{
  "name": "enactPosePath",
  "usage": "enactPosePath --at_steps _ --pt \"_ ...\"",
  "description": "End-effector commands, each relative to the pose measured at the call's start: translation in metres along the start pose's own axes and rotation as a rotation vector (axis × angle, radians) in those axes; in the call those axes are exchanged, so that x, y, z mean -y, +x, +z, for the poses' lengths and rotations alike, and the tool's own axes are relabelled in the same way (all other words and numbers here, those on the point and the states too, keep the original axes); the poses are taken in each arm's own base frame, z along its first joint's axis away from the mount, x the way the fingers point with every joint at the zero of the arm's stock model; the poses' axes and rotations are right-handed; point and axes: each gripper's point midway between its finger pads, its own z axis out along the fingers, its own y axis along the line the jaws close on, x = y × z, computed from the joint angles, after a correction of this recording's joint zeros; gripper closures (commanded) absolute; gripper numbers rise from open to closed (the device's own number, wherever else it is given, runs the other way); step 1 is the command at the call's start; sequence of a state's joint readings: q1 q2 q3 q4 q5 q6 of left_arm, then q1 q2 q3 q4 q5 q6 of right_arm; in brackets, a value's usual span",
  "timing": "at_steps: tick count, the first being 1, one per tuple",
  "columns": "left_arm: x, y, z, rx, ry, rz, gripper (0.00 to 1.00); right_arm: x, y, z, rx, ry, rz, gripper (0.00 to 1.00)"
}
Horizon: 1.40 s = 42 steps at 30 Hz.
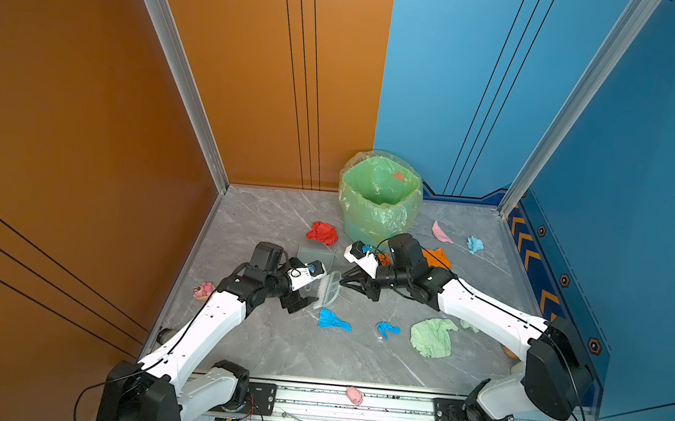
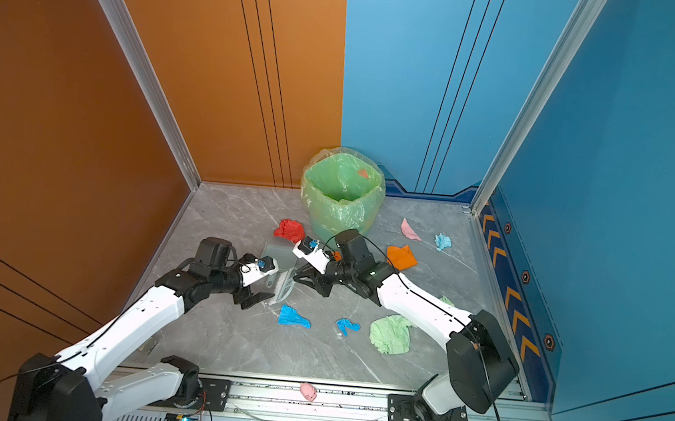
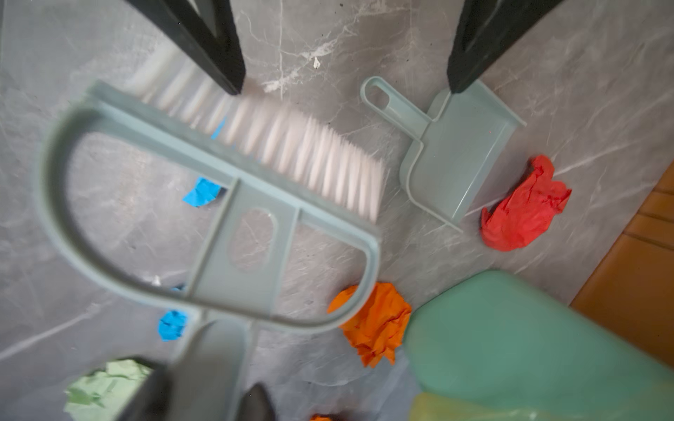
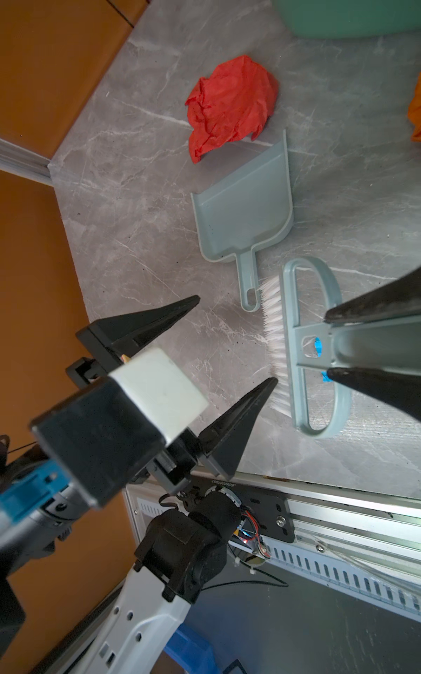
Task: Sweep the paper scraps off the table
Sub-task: 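Open the left gripper and release the brush back, drawing the left gripper away, then lower the left gripper onto the dustpan handle and close on it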
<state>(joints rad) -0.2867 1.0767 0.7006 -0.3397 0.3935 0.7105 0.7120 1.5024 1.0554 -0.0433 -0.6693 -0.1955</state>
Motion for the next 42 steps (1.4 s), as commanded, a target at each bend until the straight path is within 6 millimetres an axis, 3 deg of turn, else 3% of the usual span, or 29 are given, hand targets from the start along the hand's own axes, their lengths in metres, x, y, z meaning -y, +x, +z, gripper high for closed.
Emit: enactPosePath --at_steps 1,7,14,24,27,42 --pt "-0.041 0.004 -0.002 -0.016 -0.202 -0.134 0.0 0.02 -0.015 -0.016 0.044 0.106 0.09 1.0" --pt "-0.064 0.024 0.001 -0.096 -0.318 -0.312 0.02 0.045 -0.014 -0.027 0.037 0.247 0.184 1.0" --pt "-0.073 0.031 -0.003 -0.093 -0.395 -0.564 0.02 0.065 -0.009 -0.04 0.036 0.366 0.233 1.0" --pt "-0.056 0.059 0.001 -0.162 -0.407 -0.956 0.02 0.082 -0.01 -0.053 0.06 0.466 0.288 1.0" --pt "-0.05 0.058 0.007 -0.163 -0.385 -1.024 0.02 0.086 -0.011 -0.056 0.063 0.487 0.303 1.0" --pt "-0.033 0.055 0.043 -0.196 -0.372 -1.12 0.02 0.103 -0.013 -0.066 0.112 0.584 0.353 1.0"
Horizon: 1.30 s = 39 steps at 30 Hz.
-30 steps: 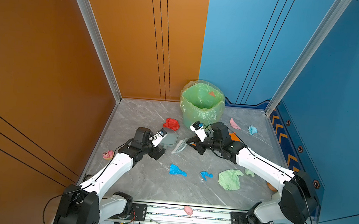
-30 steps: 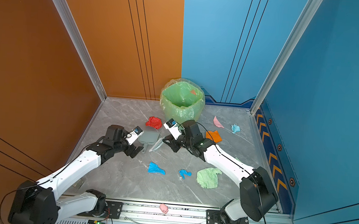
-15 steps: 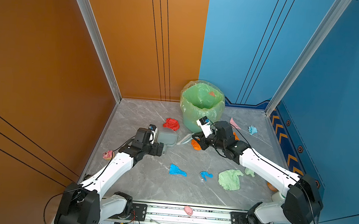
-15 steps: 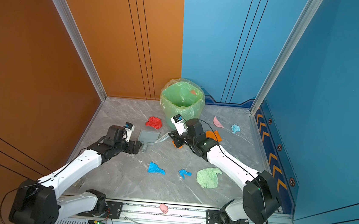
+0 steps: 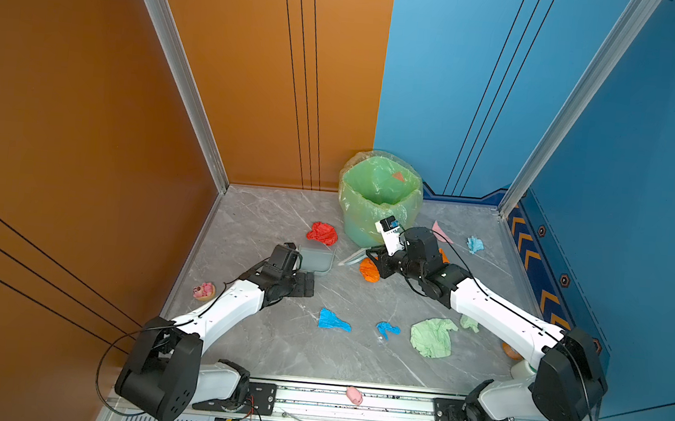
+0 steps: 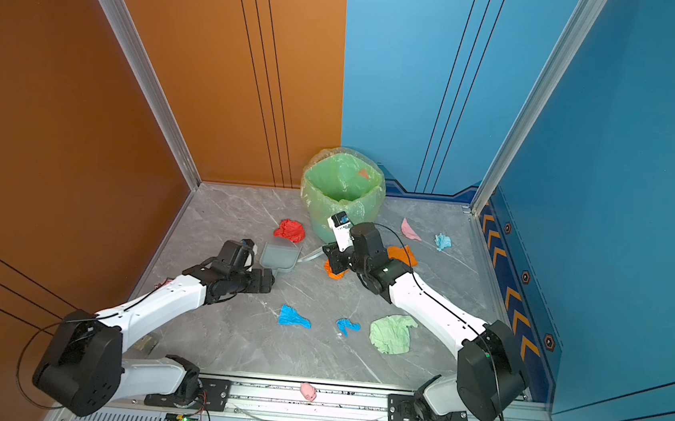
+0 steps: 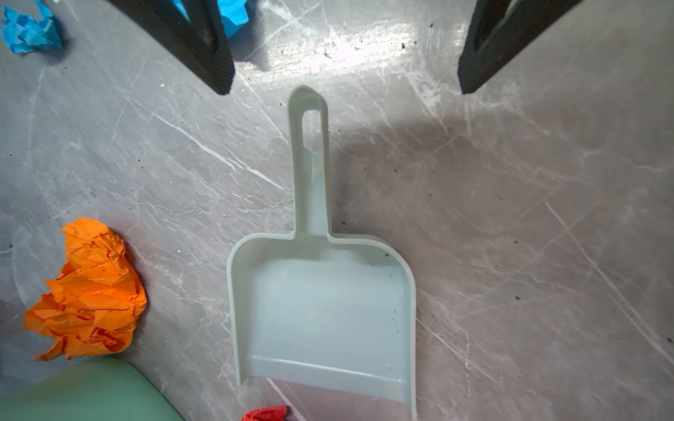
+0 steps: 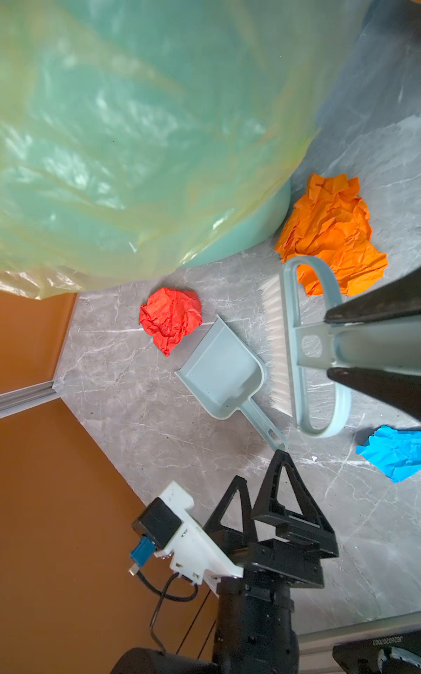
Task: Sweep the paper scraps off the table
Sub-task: 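Lower the left gripper onto the dustpan handle and close on it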
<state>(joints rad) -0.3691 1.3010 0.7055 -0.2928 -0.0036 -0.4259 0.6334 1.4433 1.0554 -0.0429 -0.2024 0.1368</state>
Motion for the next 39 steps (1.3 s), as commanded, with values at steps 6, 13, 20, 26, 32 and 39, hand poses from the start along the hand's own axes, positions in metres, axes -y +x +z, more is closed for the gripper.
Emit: enactPosePath --at_steps 6,13,20,26,32,39 --pt "0.014 -0.022 0.016 0.089 -0.002 -0.041 0.02 0.006 -0.014 -0.006 0.065 0.039 0.044 1.0" --pt "0.025 -0.03 0.034 0.122 0.032 -0.017 0.0 0.006 -0.015 -0.006 0.093 0.059 0.065 1.0" --pt "0.027 -0.03 0.046 0.122 0.03 0.019 0.07 0.003 -0.015 -0.005 0.113 0.072 0.074 1.0" --pt "0.025 -0.026 0.05 0.097 0.027 0.049 0.18 0.003 -0.013 -0.006 0.117 0.078 0.074 1.0" --pt "0.026 -0.025 0.054 0.085 0.035 0.059 0.26 0.004 -0.012 -0.005 0.121 0.084 0.078 1.0" --pt "0.023 -0.024 0.061 0.062 0.003 0.056 0.31 0.005 -0.011 -0.006 0.123 0.091 0.078 1.0"
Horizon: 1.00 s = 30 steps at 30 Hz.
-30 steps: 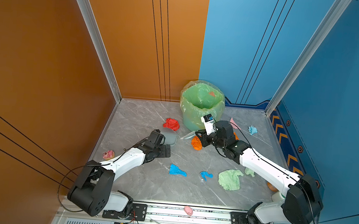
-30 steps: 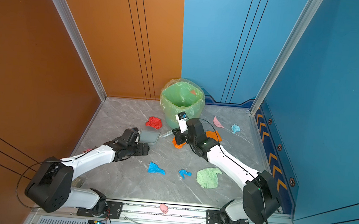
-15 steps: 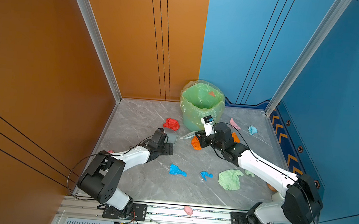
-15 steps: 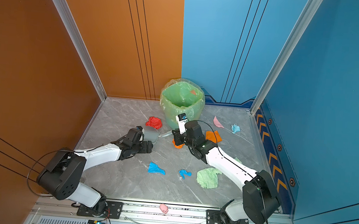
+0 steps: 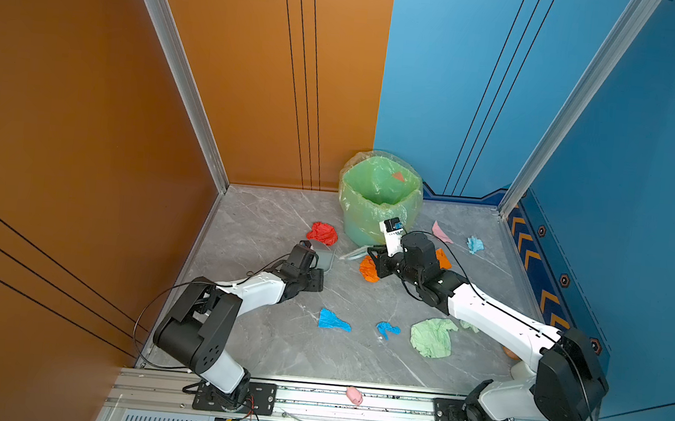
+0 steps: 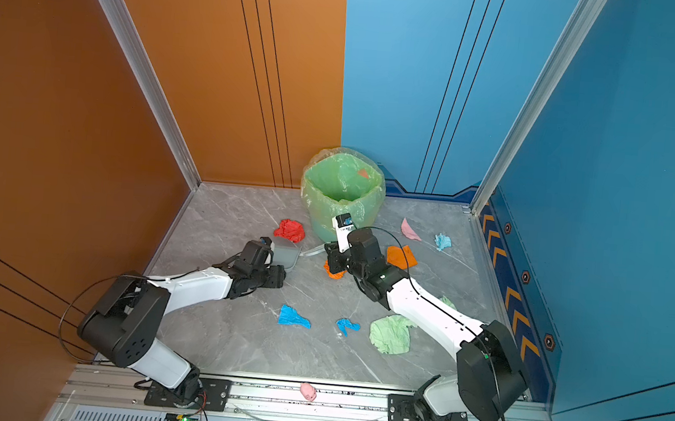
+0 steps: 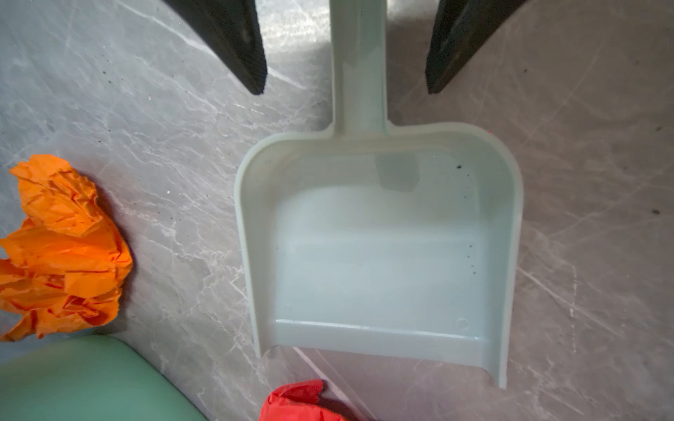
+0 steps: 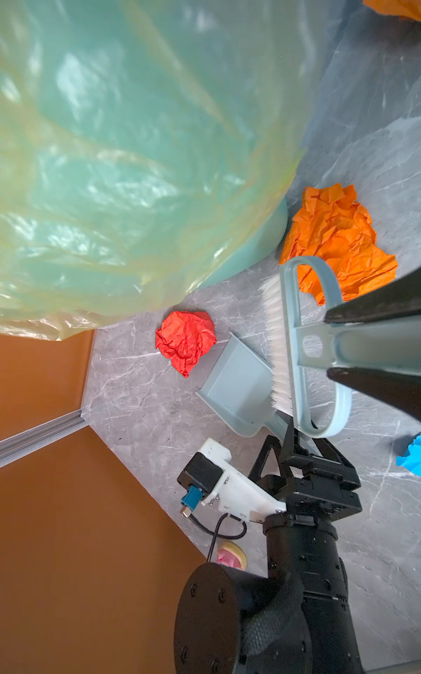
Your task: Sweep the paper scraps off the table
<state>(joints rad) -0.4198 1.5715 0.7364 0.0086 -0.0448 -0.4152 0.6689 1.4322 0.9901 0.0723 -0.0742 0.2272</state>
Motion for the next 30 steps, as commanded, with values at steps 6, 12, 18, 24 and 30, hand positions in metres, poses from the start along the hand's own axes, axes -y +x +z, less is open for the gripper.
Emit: enactPosePath --at_steps 6,12,18,24,30 --pt "-0.005 0.0 0.007 -0.041 -0.063 0.009 0.36 -0.001 -0.009 -0.007 0.045 0.009 0.009 1.0" --pt "-0.011 0.002 0.011 -0.059 -0.112 0.007 0.37 0.0 -0.008 -0.007 0.046 0.01 0.01 1.0" --pt "-0.016 0.001 0.011 -0.046 -0.15 0.013 0.41 0.0 -0.007 -0.007 0.046 0.012 0.011 1.0" --pt "-0.016 0.001 0.013 -0.041 -0.165 0.026 0.44 0.0 -0.007 -0.007 0.049 0.01 0.011 1.0" --pt "-0.016 -0.001 0.016 -0.044 -0.177 0.035 0.46 0.0 -0.007 -0.005 0.049 0.009 0.01 1.0"
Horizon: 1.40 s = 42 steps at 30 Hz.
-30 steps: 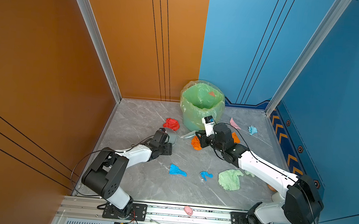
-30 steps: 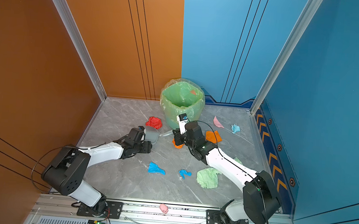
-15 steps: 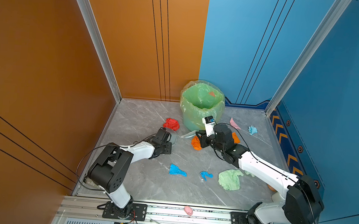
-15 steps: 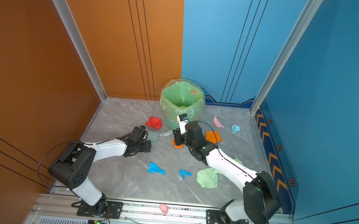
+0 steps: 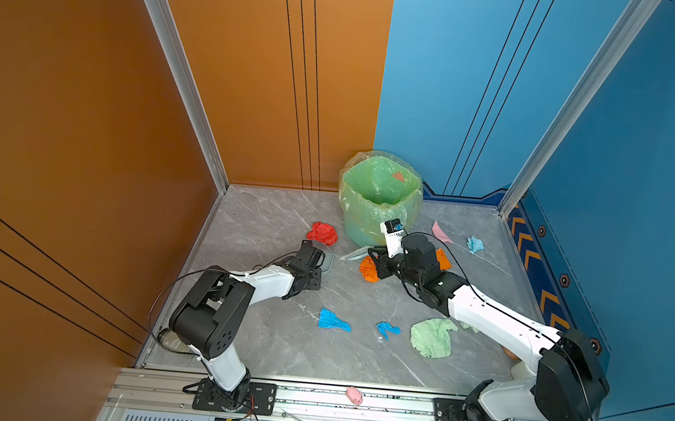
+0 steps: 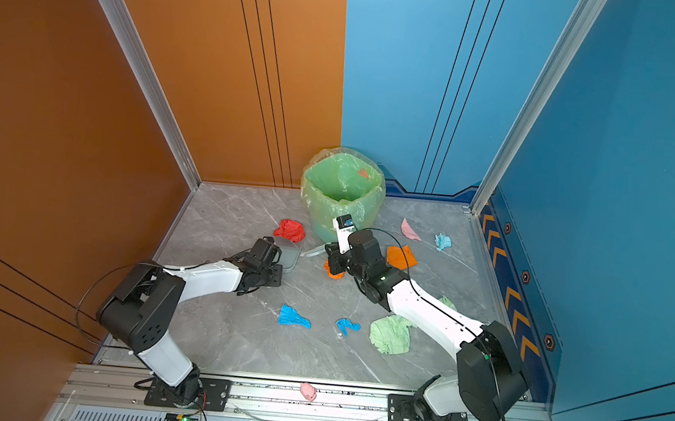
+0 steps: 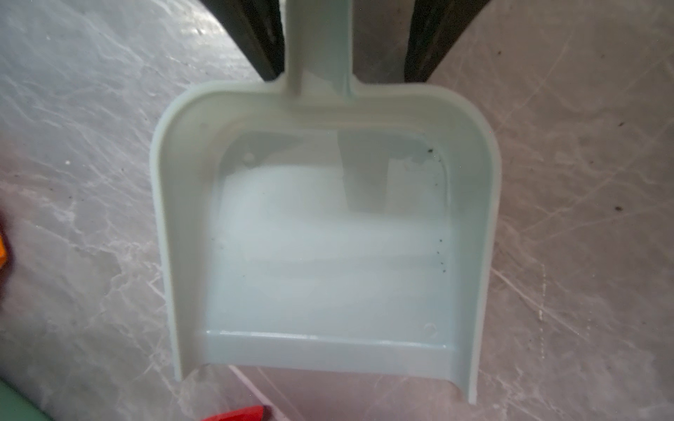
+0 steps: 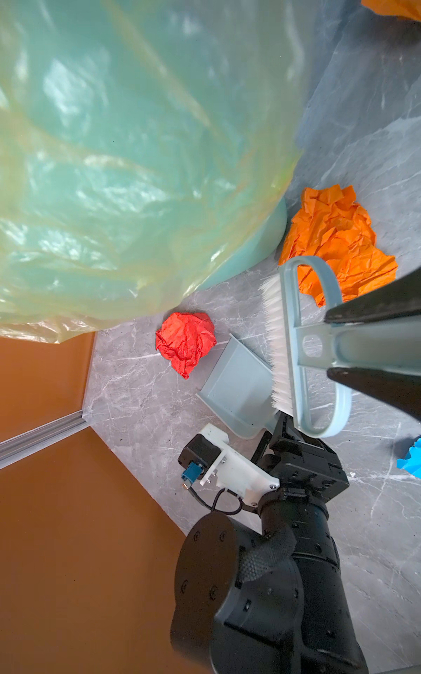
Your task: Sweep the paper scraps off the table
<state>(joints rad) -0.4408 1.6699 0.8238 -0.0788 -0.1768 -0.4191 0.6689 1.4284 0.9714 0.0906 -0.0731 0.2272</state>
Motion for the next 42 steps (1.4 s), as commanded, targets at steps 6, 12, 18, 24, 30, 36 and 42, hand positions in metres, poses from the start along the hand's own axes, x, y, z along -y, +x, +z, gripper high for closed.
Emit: enactPosePath --at_steps 6,12,18,24,30,36,42 --pt "0.001 -0.002 0.005 0.012 -0.024 -0.004 0.47 -0.001 -0.01 -0.003 0.044 0.007 0.008 1.0" --pt "0.003 0.002 0.009 0.022 -0.023 -0.011 0.53 -0.001 -0.009 -0.003 0.043 0.007 0.011 1.0" --pt "0.003 0.007 0.014 0.028 -0.03 -0.018 0.58 -0.001 -0.009 -0.003 0.046 0.006 0.011 1.0" --pt "0.002 0.013 0.016 0.028 -0.037 -0.02 0.6 0.0 -0.007 -0.001 0.042 0.007 0.012 1.0" --pt "0.0 0.016 0.014 0.032 -0.054 -0.015 0.63 -0.001 -0.005 0.002 0.035 0.002 0.016 1.0" --pt "-0.002 0.018 0.012 0.037 -0.06 -0.014 0.7 -0.001 -0.005 0.003 0.036 0.0 0.018 1.0" --pt "-0.006 0.022 0.009 0.034 -0.065 -0.013 0.79 -0.003 -0.004 0.005 0.046 0.009 0.014 1.0"
